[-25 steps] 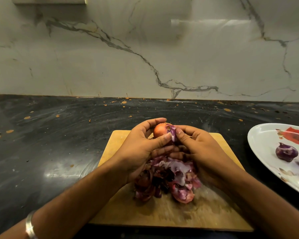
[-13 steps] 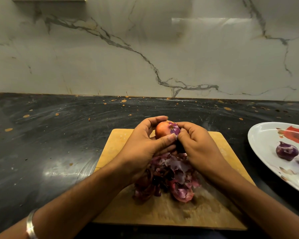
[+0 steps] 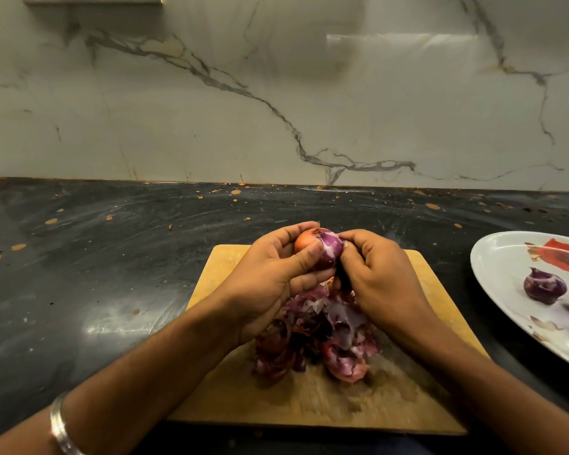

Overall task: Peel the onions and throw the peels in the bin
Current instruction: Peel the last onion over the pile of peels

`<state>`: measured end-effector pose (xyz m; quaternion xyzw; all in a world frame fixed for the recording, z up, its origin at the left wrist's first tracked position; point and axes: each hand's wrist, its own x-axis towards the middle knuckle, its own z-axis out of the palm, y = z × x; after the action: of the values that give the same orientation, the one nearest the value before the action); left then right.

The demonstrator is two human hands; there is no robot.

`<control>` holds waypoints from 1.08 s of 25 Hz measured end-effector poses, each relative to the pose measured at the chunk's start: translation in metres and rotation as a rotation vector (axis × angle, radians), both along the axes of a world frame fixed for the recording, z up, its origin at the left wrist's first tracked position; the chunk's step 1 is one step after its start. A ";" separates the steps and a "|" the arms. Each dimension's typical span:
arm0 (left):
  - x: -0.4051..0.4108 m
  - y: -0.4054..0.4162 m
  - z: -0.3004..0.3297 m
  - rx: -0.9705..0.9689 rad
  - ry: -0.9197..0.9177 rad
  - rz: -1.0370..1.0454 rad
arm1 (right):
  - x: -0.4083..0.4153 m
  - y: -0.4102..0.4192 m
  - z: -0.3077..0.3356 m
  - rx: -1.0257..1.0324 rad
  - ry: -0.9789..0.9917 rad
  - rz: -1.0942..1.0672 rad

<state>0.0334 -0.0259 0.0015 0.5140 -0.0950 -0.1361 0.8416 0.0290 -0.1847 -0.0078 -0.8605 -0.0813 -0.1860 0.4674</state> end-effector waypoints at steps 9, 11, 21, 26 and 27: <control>0.003 -0.002 -0.002 -0.085 0.077 -0.018 | 0.003 -0.003 -0.001 0.187 0.013 0.051; 0.004 0.000 -0.002 -0.033 0.032 -0.021 | 0.003 -0.002 -0.001 0.246 0.029 0.112; 0.005 0.006 0.001 -0.020 0.012 -0.055 | 0.001 -0.007 0.007 0.414 0.046 0.216; 0.008 0.009 0.001 0.022 0.001 -0.018 | 0.000 -0.011 0.007 0.483 0.166 0.221; 0.009 0.009 0.001 0.040 0.007 -0.013 | 0.000 -0.011 0.006 0.464 0.172 0.199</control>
<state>0.0423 -0.0173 0.0023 0.5297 -0.0928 -0.1455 0.8304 0.0295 -0.1953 -0.0018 -0.7308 -0.0808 -0.0791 0.6732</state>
